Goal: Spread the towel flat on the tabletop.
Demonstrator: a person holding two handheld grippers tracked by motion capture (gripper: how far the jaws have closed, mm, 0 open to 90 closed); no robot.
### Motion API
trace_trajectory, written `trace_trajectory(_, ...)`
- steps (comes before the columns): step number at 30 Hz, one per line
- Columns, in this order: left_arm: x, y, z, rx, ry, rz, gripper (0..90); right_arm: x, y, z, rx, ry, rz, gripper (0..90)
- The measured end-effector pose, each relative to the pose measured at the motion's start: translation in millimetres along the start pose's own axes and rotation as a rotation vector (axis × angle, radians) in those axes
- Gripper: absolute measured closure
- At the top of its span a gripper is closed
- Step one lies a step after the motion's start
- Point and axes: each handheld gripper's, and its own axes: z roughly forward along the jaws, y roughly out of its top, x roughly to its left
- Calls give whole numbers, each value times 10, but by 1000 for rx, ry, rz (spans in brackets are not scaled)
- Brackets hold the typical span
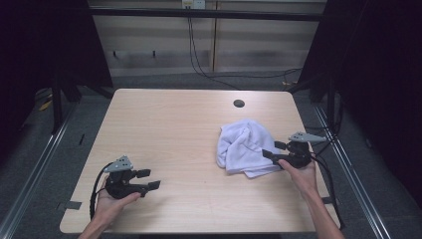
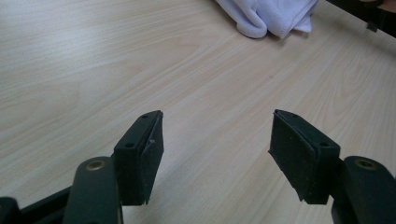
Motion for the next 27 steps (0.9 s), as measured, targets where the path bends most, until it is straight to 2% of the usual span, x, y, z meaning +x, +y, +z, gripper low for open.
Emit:
trace_trajectory(1, 7, 1, 3, 0, 0, -2, 347, -14, 7, 34, -8, 10, 9, 325)
trace_trajectory(2, 22, 6, 13, -2, -4, -6, 347, -20, 17, 82, -10, 0, 12, 314)
trace_trajectory(5, 58, 18, 43, 4, 0, -15, 346, -18, 35, 305, 39, -10, -9, 293)
trace_trajectory(8, 64, 24, 41, 1, -1, -13, 345, 15, -38, 573, 172, -36, -41, 291)
trace_trajectory(9, 59, 22, 38, -2, 2, -13, 345, 26, -71, 626, 202, -52, -53, 290)
trace_trajectory(10, 56, 21, 34, -2, 0, -12, 344, 51, -86, 644, 197, -70, -65, 305)
trace_trajectory(11, 47, 18, 28, -1, -2, -10, 343, 60, -73, 647, 201, -72, -62, 368)
trace_trajectory(12, 41, 16, 29, -2, 0, -11, 343, 86, -54, 628, 212, -73, -80, 520)
trace_trajectory(14, 29, 21, 30, 4, 2, -2, 343, 137, -91, 626, 188, -89, -110, 653)
trace_trajectory(16, 3, 35, 37, -2, 10, 6, 347, 171, -88, 648, 179, -64, -102, 735)
trace_trajectory(21, 1, 70, 127, 11, -5, 7, 363, 252, -80, 713, 176, 15, -119, 772)
trace_trajectory(22, 0, 78, 143, 15, -7, 16, 384, 287, -81, 732, 176, 45, -125, 775)
trace_trajectory(25, -39, 116, 198, 21, -13, 58, 477, 388, -79, 768, 182, 96, -136, 777)
trace_trajectory(27, -64, 154, 224, 6, -49, 60, 539, 516, -74, 804, 196, 150, -171, 776)
